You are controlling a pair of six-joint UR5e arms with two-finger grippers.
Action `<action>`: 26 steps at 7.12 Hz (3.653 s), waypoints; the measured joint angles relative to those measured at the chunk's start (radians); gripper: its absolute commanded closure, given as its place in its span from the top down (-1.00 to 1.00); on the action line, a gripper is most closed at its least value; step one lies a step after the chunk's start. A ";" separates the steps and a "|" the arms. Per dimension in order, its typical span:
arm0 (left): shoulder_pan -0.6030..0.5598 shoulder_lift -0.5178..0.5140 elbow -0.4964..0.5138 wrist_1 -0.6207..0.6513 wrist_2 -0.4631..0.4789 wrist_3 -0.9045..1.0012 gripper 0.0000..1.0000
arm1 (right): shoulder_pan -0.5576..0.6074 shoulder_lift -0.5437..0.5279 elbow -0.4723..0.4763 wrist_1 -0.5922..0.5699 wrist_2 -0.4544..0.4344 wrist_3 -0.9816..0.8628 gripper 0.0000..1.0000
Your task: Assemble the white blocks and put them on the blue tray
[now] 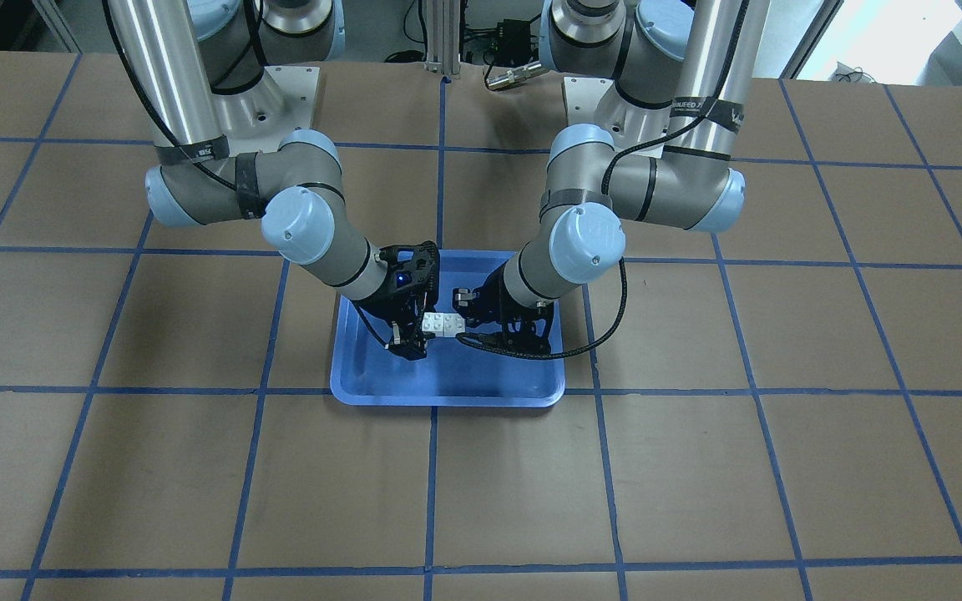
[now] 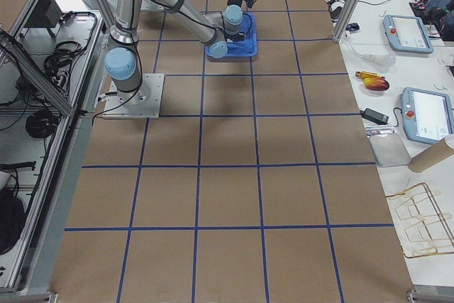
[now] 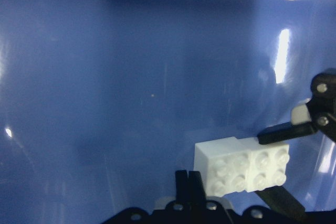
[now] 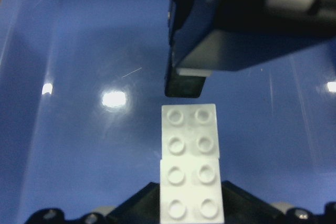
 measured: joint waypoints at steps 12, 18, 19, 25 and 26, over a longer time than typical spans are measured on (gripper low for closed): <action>-0.002 0.010 0.014 0.001 0.006 -0.019 -0.68 | -0.081 -0.285 -0.206 0.478 -0.225 0.178 1.00; 0.006 0.115 0.322 -0.378 0.162 0.013 -0.58 | -0.164 -0.401 -0.559 1.012 -0.442 0.391 1.00; 0.007 0.149 0.372 -0.467 0.197 0.041 -0.58 | -0.209 -0.419 -0.562 1.031 -0.460 0.501 1.00; 0.144 0.356 0.415 -0.633 0.334 0.275 1.00 | -0.249 -0.418 -0.570 1.080 -0.442 1.216 1.00; 0.160 0.378 0.412 -0.630 0.338 0.285 1.00 | -0.247 -0.416 -0.571 1.079 -0.437 1.253 1.00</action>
